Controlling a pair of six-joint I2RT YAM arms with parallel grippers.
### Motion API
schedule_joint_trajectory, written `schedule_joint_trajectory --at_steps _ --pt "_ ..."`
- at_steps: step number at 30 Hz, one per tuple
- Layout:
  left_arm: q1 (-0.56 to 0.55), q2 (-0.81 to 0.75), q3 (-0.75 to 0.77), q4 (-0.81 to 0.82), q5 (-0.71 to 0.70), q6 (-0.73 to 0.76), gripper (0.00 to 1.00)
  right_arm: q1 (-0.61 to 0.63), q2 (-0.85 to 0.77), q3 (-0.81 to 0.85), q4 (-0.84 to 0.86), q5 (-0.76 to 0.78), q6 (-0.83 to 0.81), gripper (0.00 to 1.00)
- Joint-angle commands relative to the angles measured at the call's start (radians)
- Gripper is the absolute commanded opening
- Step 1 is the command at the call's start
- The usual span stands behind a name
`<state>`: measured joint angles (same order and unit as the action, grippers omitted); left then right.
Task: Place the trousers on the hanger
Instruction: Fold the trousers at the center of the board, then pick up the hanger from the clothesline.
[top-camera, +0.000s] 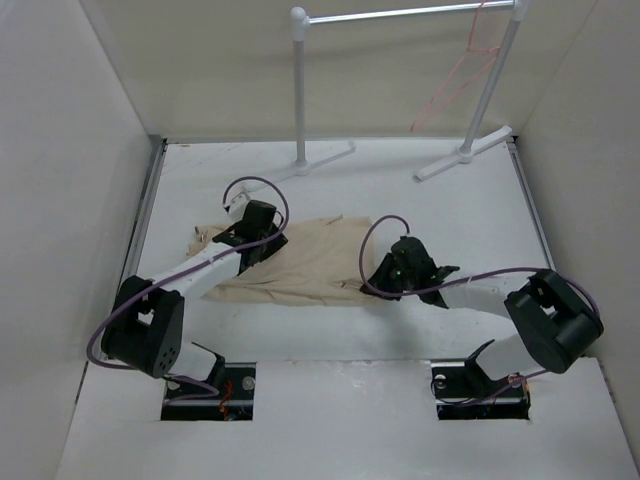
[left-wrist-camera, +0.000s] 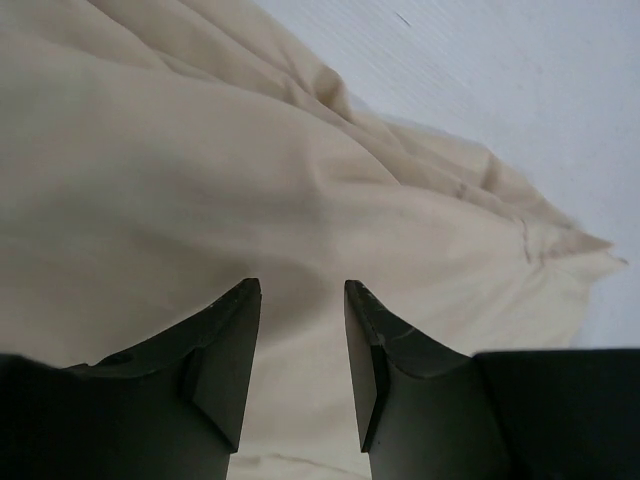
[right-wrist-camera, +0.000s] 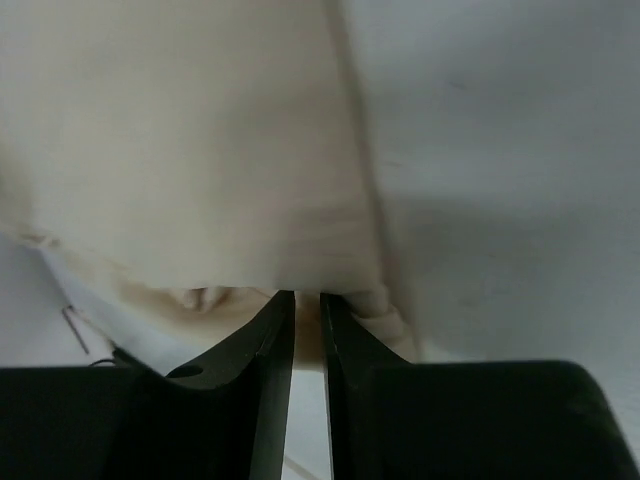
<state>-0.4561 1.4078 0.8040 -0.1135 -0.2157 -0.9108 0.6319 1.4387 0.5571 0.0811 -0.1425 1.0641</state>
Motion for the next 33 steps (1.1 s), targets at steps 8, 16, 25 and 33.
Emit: schedule_joint_trajectory --at_steps 8,16,25,33 --pt "0.210 -0.101 -0.132 0.081 0.070 0.050 0.38 -0.007 -0.102 -0.037 0.001 0.038 0.021 0.41" --pt "0.162 -0.337 -0.069 -0.077 0.084 0.072 0.36 -0.034 -0.380 0.229 -0.362 0.032 -0.142 0.65" --pt "-0.026 -0.259 0.064 -0.106 0.052 0.144 0.05 -0.422 -0.218 0.817 -0.429 -0.040 -0.352 0.05" --pt "-0.169 -0.216 0.066 -0.083 0.019 0.156 0.14 -0.633 0.230 1.398 -0.497 -0.074 -0.389 0.44"
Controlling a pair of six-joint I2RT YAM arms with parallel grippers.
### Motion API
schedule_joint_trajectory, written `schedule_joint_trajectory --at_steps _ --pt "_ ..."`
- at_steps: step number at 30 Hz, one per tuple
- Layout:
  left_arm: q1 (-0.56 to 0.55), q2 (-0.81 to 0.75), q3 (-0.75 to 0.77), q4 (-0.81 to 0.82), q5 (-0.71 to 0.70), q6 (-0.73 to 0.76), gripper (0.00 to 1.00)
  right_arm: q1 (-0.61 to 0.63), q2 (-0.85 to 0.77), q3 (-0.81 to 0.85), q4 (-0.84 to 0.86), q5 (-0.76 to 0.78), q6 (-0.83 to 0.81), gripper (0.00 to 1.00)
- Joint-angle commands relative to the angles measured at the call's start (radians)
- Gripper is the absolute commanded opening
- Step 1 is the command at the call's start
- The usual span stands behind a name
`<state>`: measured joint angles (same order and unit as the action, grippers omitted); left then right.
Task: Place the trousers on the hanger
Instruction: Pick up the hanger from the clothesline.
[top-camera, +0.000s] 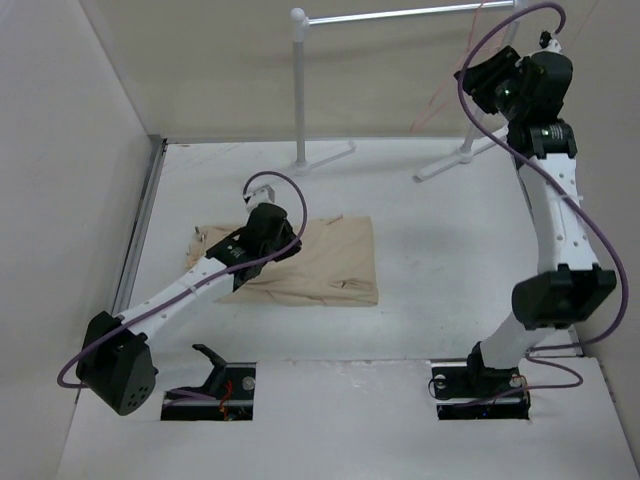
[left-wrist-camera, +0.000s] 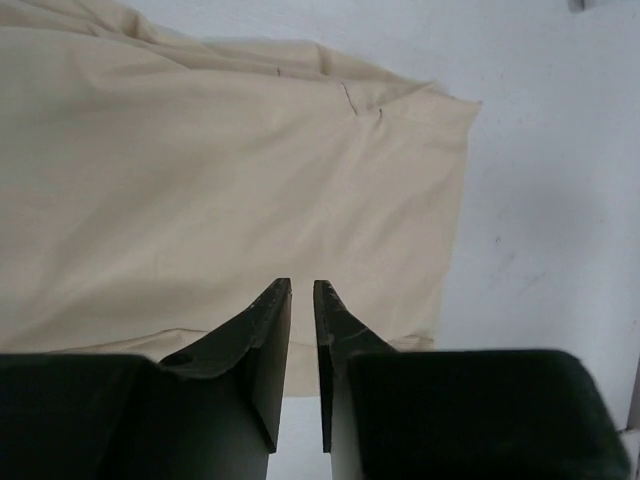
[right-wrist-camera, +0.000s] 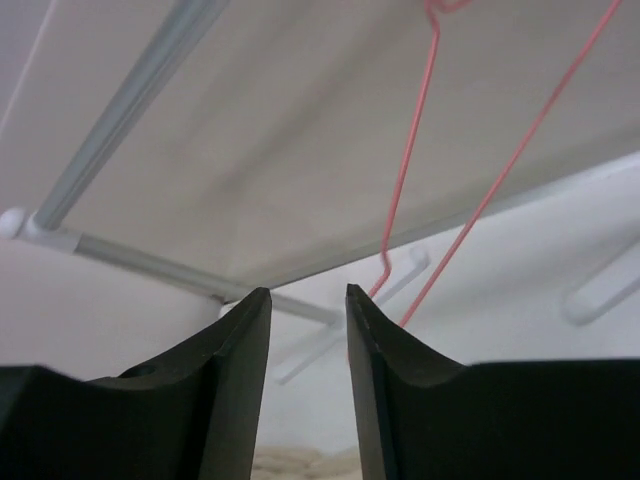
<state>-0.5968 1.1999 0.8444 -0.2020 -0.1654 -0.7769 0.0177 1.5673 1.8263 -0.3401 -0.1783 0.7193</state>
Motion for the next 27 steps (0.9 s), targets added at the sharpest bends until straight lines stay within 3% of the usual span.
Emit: schedule_joint_trajectory --at_steps 1,5,9,16,24,27 --pt "-0.040 -0.011 0.021 0.006 -0.032 0.022 0.15 -0.026 0.149 0.190 -0.091 -0.052 -0.047 0.48" --pt "-0.056 -0.029 -0.008 0.004 -0.034 0.016 0.19 -0.038 0.290 0.364 -0.137 -0.093 -0.046 0.52" --pt "-0.044 -0.045 -0.021 -0.004 -0.028 0.011 0.22 -0.034 0.338 0.395 -0.137 -0.087 -0.035 0.52" --pt "-0.024 -0.019 -0.010 -0.005 -0.016 0.007 0.23 -0.020 0.381 0.389 -0.076 -0.142 -0.032 0.37" --pt "-0.021 -0.006 -0.011 -0.002 -0.016 -0.002 0.24 -0.019 0.405 0.352 0.009 -0.201 0.032 0.34" --pt "-0.016 -0.008 -0.004 -0.004 -0.016 -0.004 0.25 -0.019 0.410 0.353 0.015 -0.214 0.046 0.23"
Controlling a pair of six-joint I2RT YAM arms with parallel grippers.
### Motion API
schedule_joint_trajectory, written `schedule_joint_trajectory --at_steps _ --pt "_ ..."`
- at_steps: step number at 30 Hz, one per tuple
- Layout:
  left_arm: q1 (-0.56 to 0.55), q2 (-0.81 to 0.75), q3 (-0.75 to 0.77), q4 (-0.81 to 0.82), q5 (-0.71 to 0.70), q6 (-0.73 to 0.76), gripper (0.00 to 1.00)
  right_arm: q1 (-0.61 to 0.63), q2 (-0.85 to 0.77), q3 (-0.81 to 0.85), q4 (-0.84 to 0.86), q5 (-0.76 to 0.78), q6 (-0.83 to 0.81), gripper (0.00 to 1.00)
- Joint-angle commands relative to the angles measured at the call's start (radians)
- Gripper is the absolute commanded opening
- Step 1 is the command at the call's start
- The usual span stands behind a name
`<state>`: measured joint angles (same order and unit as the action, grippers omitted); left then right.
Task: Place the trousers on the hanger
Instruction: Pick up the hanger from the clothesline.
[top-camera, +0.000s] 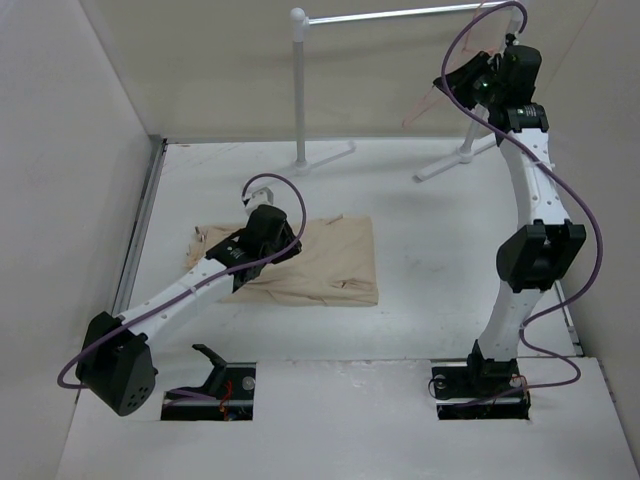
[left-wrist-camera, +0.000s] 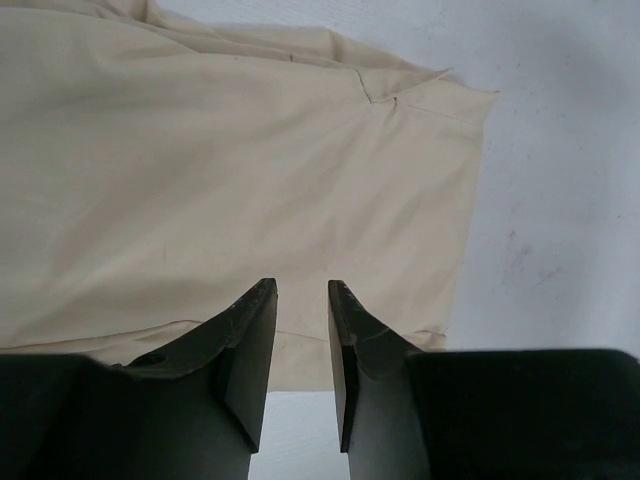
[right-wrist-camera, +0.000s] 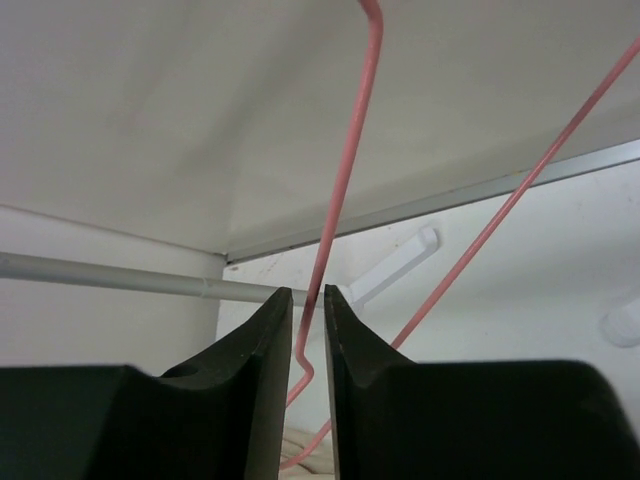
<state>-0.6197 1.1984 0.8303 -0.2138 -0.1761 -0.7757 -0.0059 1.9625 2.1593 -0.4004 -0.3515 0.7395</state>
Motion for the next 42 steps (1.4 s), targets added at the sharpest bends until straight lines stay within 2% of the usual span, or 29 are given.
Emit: schedule_joint_trajectory --at_steps 1,4,7,9,15,20,28,34,42 --pt "0.008 -0.008 0.013 0.008 -0.003 -0.008 0.26 0.005 0.015 0.020 0.078 -0.049 0.035 0.22" --pt "0.018 -0.010 0.042 0.010 0.024 -0.017 0.28 0.005 0.013 0.019 0.100 -0.063 0.052 0.26" --pt "0.025 -0.008 0.064 0.016 0.029 -0.017 0.29 0.005 0.019 0.010 0.097 -0.058 0.055 0.40" --pt "0.025 -0.007 0.067 0.016 0.029 -0.017 0.29 0.005 0.026 -0.004 0.098 -0.061 0.055 0.42" --pt "0.025 -0.025 0.055 0.011 0.027 -0.022 0.29 0.005 0.013 -0.026 0.107 -0.057 0.054 0.18" --pt "0.035 -0.025 0.076 0.010 0.032 -0.022 0.32 0.005 -0.023 0.007 0.136 -0.063 0.035 0.09" --pt "0.051 -0.011 0.159 0.007 0.064 -0.016 0.43 0.005 -0.106 0.022 0.043 -0.072 -0.037 0.09" --pt "0.064 0.023 0.285 0.002 0.105 -0.007 0.45 0.051 -0.223 -0.186 0.028 -0.032 -0.118 0.09" --pt "0.028 0.113 0.515 -0.002 0.142 0.049 0.45 0.111 -0.424 -0.522 0.075 0.003 -0.143 0.09"
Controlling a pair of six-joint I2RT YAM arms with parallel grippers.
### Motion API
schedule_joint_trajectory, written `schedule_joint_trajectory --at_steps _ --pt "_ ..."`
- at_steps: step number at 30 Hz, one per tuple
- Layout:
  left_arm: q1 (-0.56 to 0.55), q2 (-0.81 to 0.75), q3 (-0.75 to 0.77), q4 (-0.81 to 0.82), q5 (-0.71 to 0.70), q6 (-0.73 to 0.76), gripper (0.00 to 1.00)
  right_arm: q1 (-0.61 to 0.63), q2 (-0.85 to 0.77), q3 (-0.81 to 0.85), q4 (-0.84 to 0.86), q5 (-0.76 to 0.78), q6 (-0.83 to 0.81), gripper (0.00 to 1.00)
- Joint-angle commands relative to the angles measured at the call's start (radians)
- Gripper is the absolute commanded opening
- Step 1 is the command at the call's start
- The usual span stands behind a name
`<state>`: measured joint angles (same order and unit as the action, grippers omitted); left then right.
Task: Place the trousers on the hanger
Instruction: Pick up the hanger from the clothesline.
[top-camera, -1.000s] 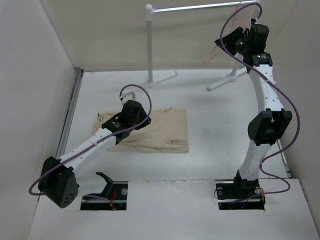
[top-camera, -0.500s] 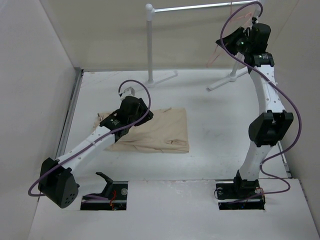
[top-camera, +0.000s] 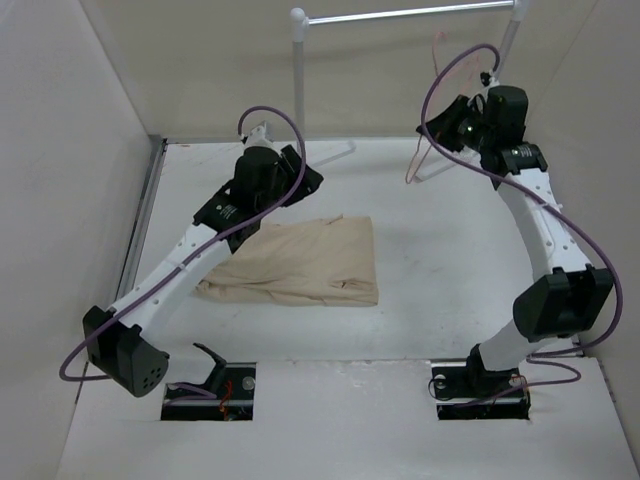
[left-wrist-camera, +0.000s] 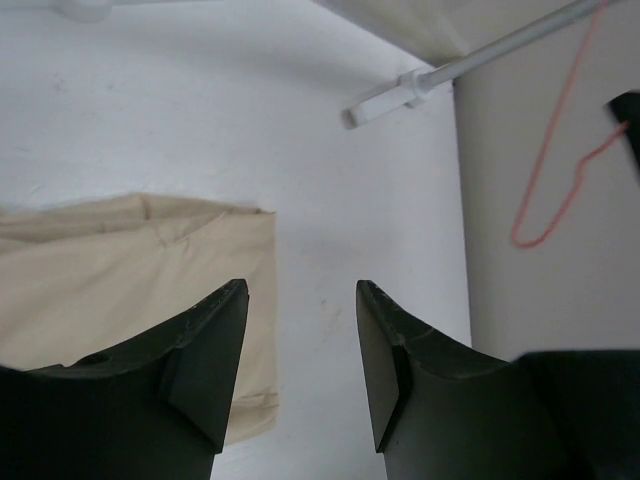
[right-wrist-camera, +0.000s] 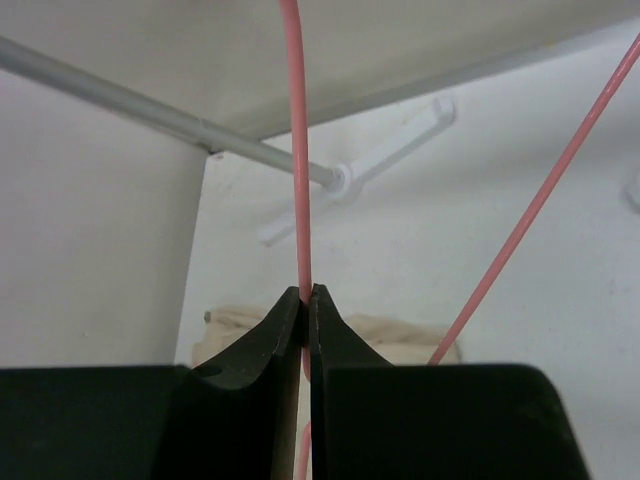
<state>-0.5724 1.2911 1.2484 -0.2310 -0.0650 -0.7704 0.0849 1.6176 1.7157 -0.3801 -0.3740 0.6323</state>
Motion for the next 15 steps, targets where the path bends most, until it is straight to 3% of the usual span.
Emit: schedule_joint_trajectory --at_steps 1,8,15 --pt "-0.030 0.040 0.133 0.012 0.034 0.057 0.45 0.032 -0.111 -0.128 0.059 0.030 -0.036 0.09" --pt "-0.177 0.210 0.362 0.002 -0.057 0.177 0.48 0.124 -0.295 -0.456 0.067 0.095 -0.019 0.08" --pt "-0.301 0.427 0.511 -0.004 -0.113 0.218 0.49 0.196 -0.413 -0.629 0.055 0.113 0.021 0.08"
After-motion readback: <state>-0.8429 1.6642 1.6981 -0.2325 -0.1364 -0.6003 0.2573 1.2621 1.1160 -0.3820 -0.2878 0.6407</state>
